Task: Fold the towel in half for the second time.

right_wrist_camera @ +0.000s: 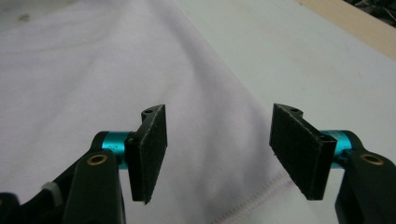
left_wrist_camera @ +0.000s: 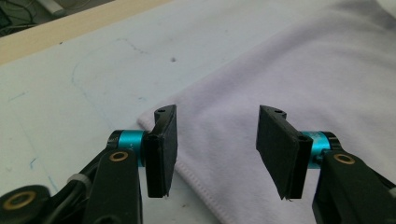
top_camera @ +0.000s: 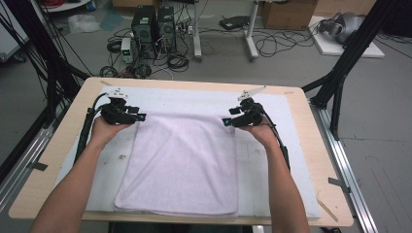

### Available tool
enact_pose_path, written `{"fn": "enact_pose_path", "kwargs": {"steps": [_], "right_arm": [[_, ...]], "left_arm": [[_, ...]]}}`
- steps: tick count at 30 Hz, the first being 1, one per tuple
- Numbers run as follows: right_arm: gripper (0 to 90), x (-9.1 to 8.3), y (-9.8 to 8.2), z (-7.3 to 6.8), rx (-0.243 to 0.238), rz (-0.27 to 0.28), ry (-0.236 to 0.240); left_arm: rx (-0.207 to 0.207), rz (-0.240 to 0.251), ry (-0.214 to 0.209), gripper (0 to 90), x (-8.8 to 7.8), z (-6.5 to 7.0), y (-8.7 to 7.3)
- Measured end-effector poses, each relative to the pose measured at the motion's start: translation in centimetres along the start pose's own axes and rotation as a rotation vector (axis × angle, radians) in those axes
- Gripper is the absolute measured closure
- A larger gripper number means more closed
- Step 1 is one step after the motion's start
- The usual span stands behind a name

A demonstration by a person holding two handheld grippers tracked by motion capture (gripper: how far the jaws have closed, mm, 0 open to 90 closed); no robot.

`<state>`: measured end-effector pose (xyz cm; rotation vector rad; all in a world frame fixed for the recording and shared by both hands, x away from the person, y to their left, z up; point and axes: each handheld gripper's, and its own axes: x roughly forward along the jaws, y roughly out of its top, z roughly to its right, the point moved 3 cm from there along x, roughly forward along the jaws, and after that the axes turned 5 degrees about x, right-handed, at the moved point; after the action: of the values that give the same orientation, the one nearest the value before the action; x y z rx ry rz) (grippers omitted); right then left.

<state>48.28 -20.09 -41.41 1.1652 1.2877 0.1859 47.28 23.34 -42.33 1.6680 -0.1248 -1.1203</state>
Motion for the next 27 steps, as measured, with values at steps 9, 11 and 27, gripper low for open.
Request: {"fn": "enact_pose_path", "kwargs": {"steps": [9,11,27], "right_arm": [[36.0,1.5,-1.6,2.2,0.073,-0.039,-0.067],[35.9,1.8,-2.2,2.5,0.08,-0.05,-0.079],[83.2,3.2,-4.0,2.1,0.133,-0.017,0.013]], "left_arm": [[-0.056,-0.045,0.073,49.0,2.6,-1.0,-1.4],[-0.067,-0.075,0.082,46.7,3.2,-1.1,-1.9],[-0.078,-0.068,0.018,85.0,4.2,-0.8,-1.7]]}}
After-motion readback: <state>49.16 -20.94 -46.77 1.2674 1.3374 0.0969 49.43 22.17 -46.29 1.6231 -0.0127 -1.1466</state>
